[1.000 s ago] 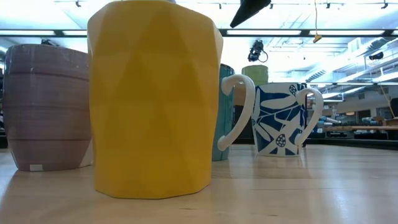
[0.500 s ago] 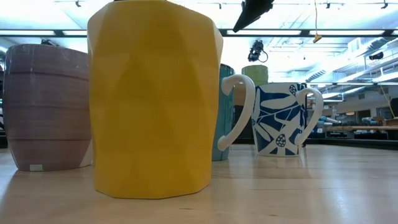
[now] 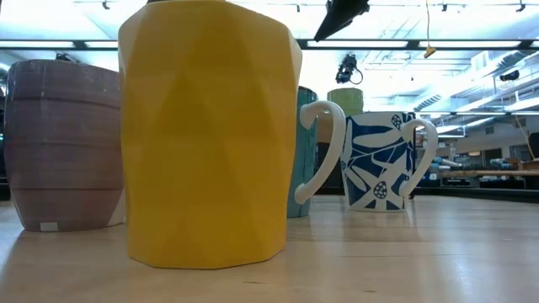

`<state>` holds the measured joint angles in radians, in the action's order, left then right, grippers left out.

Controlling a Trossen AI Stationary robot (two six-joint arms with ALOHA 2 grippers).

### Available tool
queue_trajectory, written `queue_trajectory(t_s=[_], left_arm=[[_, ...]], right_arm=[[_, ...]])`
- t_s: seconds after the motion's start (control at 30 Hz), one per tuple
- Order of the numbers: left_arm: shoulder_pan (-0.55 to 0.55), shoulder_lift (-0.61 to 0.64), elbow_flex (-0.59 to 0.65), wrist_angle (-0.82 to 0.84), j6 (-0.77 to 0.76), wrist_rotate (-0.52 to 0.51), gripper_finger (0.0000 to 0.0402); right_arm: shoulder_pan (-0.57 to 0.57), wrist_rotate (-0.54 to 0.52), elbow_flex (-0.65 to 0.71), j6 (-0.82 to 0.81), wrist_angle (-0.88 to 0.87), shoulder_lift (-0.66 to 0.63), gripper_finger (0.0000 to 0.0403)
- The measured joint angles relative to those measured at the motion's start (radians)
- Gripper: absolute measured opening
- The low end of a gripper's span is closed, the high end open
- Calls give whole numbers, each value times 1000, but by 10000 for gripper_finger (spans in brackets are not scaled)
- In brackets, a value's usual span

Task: Place coffee mugs
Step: Put the light blue mug on the shelf

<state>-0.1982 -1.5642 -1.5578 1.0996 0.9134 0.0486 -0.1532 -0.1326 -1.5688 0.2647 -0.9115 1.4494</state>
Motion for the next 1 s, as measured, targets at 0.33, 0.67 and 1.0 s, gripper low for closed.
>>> queue_trajectory(t_s=[0.33, 0.67, 1.0], left_arm=[[0, 0, 0, -23, -19, -2, 79], [1, 0, 0, -64, -43, -23, 125], [16, 0, 0, -68, -95, -129, 141]], right_arm=[[0, 4, 0, -4, 1, 0, 114], [10, 23, 0, 11, 1, 0, 114], [47, -4, 0, 30, 1, 0, 114]])
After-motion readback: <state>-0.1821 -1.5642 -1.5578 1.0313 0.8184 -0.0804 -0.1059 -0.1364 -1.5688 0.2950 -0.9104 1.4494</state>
